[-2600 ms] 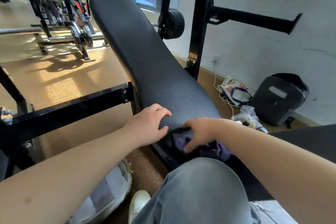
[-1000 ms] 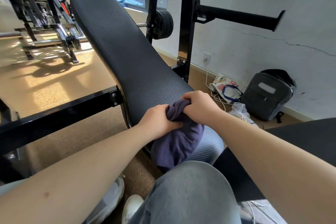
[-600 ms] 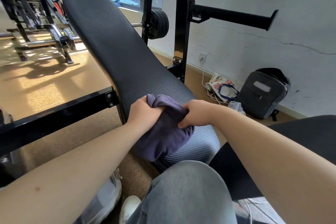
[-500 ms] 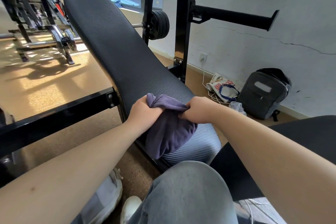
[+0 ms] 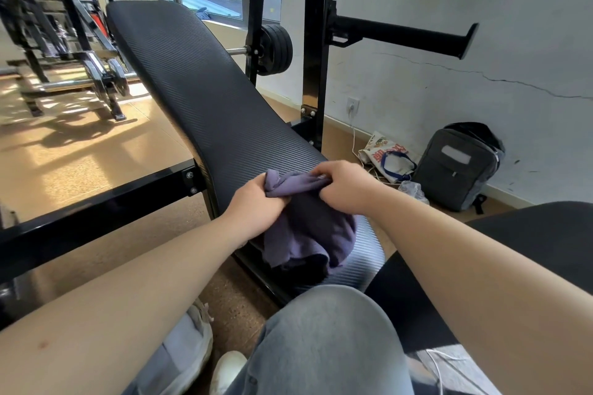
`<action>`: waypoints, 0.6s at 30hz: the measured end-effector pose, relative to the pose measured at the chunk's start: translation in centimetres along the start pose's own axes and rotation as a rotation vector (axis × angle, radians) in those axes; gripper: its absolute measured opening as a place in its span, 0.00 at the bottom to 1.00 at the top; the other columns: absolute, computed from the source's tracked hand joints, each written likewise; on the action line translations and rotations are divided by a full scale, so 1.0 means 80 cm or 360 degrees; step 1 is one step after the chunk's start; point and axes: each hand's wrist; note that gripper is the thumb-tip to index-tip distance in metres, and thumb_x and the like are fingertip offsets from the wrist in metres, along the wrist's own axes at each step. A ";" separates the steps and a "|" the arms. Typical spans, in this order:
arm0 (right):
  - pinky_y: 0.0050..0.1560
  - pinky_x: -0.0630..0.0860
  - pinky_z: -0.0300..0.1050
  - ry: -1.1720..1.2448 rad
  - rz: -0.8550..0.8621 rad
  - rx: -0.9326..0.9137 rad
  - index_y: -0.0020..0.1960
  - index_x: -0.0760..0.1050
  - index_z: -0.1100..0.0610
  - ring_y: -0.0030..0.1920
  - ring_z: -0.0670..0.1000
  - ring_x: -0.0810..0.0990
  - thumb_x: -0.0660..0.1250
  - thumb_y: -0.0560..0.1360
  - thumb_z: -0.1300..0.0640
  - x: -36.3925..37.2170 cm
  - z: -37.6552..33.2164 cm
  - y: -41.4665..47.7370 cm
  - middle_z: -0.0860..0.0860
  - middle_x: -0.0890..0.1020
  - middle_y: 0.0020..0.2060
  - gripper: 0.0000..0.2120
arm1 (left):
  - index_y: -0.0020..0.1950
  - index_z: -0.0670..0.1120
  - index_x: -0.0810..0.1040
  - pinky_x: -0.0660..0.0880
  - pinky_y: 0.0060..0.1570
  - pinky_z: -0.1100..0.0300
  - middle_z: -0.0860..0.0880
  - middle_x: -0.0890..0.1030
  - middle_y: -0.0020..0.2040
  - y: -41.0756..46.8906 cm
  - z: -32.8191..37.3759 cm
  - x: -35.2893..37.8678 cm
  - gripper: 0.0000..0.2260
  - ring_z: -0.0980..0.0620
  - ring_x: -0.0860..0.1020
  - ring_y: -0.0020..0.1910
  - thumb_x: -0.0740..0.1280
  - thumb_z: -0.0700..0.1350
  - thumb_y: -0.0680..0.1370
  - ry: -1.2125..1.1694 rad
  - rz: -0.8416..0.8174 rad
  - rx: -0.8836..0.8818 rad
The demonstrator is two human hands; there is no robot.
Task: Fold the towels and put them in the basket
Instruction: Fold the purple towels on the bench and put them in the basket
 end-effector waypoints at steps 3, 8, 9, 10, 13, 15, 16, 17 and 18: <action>0.37 0.77 0.41 -0.0156 -0.0439 0.0040 0.50 0.79 0.47 0.44 0.53 0.82 0.67 0.70 0.62 0.007 0.002 -0.004 0.52 0.84 0.44 0.13 | 0.36 0.59 0.74 0.70 0.35 0.62 0.57 0.78 0.36 0.000 -0.003 0.002 0.07 0.55 0.78 0.39 0.68 0.51 0.73 -0.0075 0.0026 -0.0018; 0.43 0.79 0.46 -0.0558 -0.0902 0.0173 0.61 0.75 0.50 0.50 0.55 0.82 0.78 0.68 0.54 0.006 0.012 -0.004 0.51 0.82 0.52 0.23 | 0.43 0.57 0.76 0.72 0.27 0.63 0.50 0.81 0.42 0.008 -0.015 -0.002 0.11 0.50 0.80 0.41 0.59 0.41 0.74 -0.0292 0.0245 -0.0170; 0.50 0.79 0.48 -0.0687 -0.0924 0.0186 0.64 0.73 0.49 0.54 0.55 0.81 0.79 0.67 0.50 0.007 0.016 -0.004 0.51 0.81 0.56 0.28 | 0.45 0.58 0.76 0.72 0.31 0.61 0.49 0.81 0.43 0.009 -0.015 -0.003 0.12 0.50 0.80 0.43 0.59 0.40 0.74 -0.0305 0.0266 -0.0196; 0.55 0.79 0.50 -0.0782 -0.0922 0.0212 0.65 0.72 0.49 0.55 0.56 0.80 0.79 0.66 0.47 0.009 0.020 -0.003 0.50 0.80 0.57 0.30 | 0.46 0.57 0.75 0.71 0.33 0.60 0.49 0.81 0.44 0.010 -0.014 -0.003 0.13 0.50 0.80 0.45 0.58 0.40 0.74 -0.0323 0.0281 -0.0218; 0.58 0.79 0.52 -0.0912 -0.0800 0.0282 0.57 0.78 0.53 0.50 0.55 0.80 0.77 0.66 0.40 0.015 0.025 -0.004 0.50 0.81 0.48 0.26 | 0.47 0.57 0.77 0.74 0.38 0.58 0.49 0.82 0.46 0.007 -0.011 -0.005 0.12 0.50 0.81 0.47 0.59 0.44 0.69 -0.0439 0.0239 -0.0273; 0.50 0.77 0.46 -0.0845 -0.0580 0.0208 0.52 0.80 0.54 0.47 0.55 0.78 0.75 0.68 0.40 0.017 0.019 -0.002 0.51 0.82 0.43 0.21 | 0.50 0.57 0.79 0.80 0.46 0.53 0.48 0.85 0.47 0.006 -0.013 -0.005 0.12 0.48 0.84 0.49 0.64 0.48 0.68 -0.0522 0.0063 -0.0247; 0.45 0.76 0.46 -0.0729 -0.0463 0.0165 0.51 0.81 0.55 0.45 0.55 0.79 0.74 0.69 0.42 0.018 0.015 0.000 0.52 0.82 0.42 0.18 | 0.51 0.55 0.81 0.82 0.49 0.50 0.47 0.85 0.47 0.006 -0.014 -0.005 0.12 0.47 0.84 0.50 0.68 0.49 0.68 -0.0552 -0.0061 -0.0196; 0.43 0.75 0.45 -0.0587 -0.0365 0.0135 0.50 0.82 0.55 0.43 0.54 0.80 0.73 0.71 0.43 0.018 0.011 0.002 0.52 0.83 0.41 0.16 | 0.52 0.53 0.82 0.82 0.52 0.48 0.46 0.86 0.48 0.005 -0.015 -0.006 0.11 0.45 0.85 0.51 0.71 0.49 0.69 -0.0559 -0.0185 -0.0116; 0.41 0.76 0.45 -0.0459 -0.0286 0.0126 0.49 0.83 0.55 0.41 0.53 0.80 0.72 0.72 0.44 0.016 0.007 0.005 0.52 0.84 0.41 0.15 | 0.52 0.51 0.82 0.82 0.53 0.47 0.44 0.85 0.48 0.004 -0.015 -0.006 0.11 0.44 0.85 0.52 0.73 0.48 0.71 -0.0554 -0.0285 -0.0025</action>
Point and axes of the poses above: each hand's wrist, its own y-axis towards the middle knuckle, its own x-axis out of the palm, z = x × y
